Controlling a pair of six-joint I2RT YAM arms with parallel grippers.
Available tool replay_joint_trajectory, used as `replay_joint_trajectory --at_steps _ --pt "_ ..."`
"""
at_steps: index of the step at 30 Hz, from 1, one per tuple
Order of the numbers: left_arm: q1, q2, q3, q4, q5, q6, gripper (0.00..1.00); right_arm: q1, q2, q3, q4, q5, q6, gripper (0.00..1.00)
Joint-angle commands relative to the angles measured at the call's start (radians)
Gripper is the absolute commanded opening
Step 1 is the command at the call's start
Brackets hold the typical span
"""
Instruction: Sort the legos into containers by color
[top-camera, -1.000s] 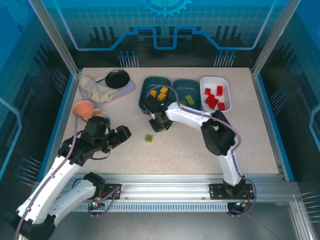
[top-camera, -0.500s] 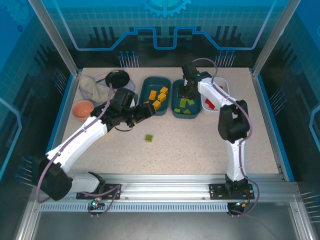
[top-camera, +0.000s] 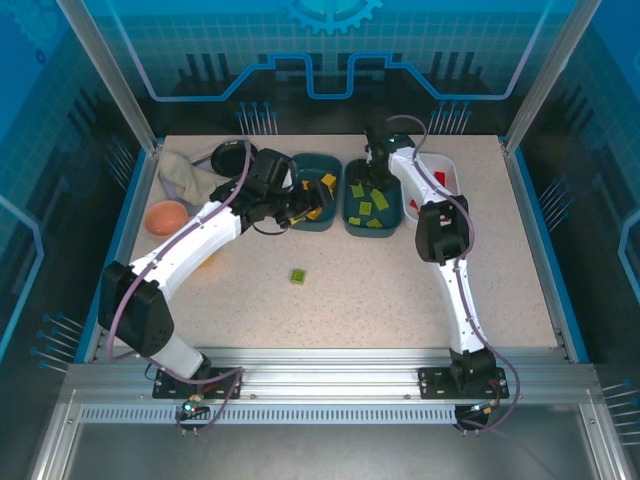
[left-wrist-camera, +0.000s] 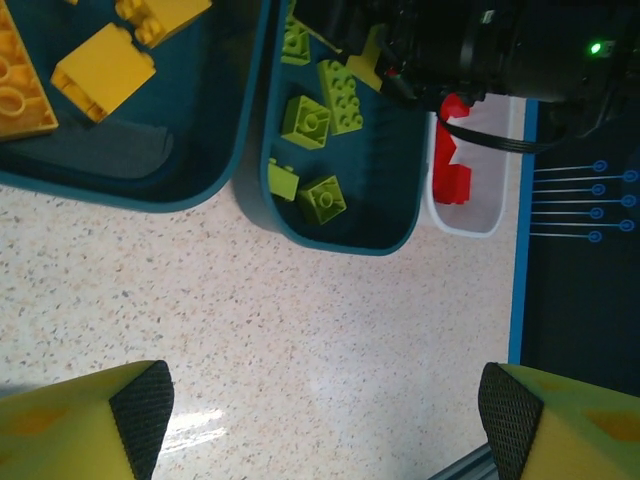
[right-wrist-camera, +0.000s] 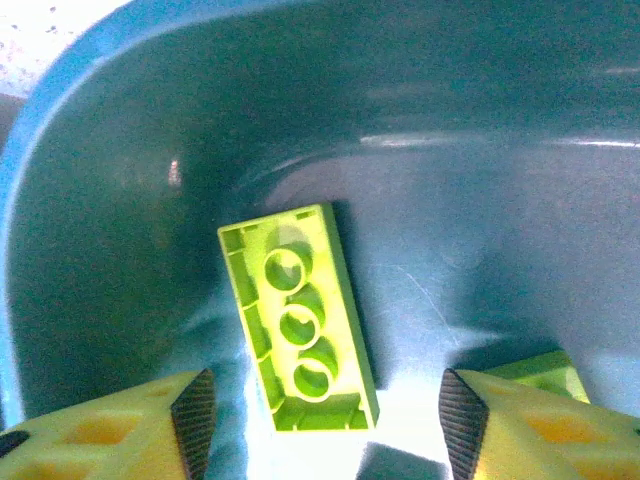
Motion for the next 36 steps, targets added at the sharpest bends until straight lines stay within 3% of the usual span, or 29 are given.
replay_joint_trajectory --at_steps 1,7,14,18,24,31,36 --pt "-0.005 -0.034 0.02 -0.053 -0.005 0.039 0.83 0.022 -0.144 -0.017 -0.028 0.009 -0.029 0.64" --pt "-0.005 -0.178 -0.064 -0.165 -0.131 0.049 0.83 0.138 -0.464 -0.398 0.074 0.119 -0.019 0.68" --pt "-0.005 -0.434 -0.239 -0.316 -0.285 0.051 0.84 0.406 -0.668 -0.74 0.111 0.229 0.19 0.75" --pt "-0.004 -0.569 -0.332 -0.405 -0.317 0.027 0.84 0.531 -0.649 -0.775 0.103 0.231 0.321 0.8" --pt "-0.005 -0.726 -0.418 -0.49 -0.309 -0.003 0.85 0.639 -0.537 -0.716 0.07 0.194 0.44 0.84" --pt "-0.005 -0.813 -0.444 -0.526 -0.288 -0.004 0.85 0.661 -0.443 -0.684 0.05 0.186 0.545 0.81" --pt "-0.004 -0.841 -0.45 -0.537 -0.272 0.004 0.85 0.662 -0.375 -0.636 0.056 0.176 0.552 0.72"
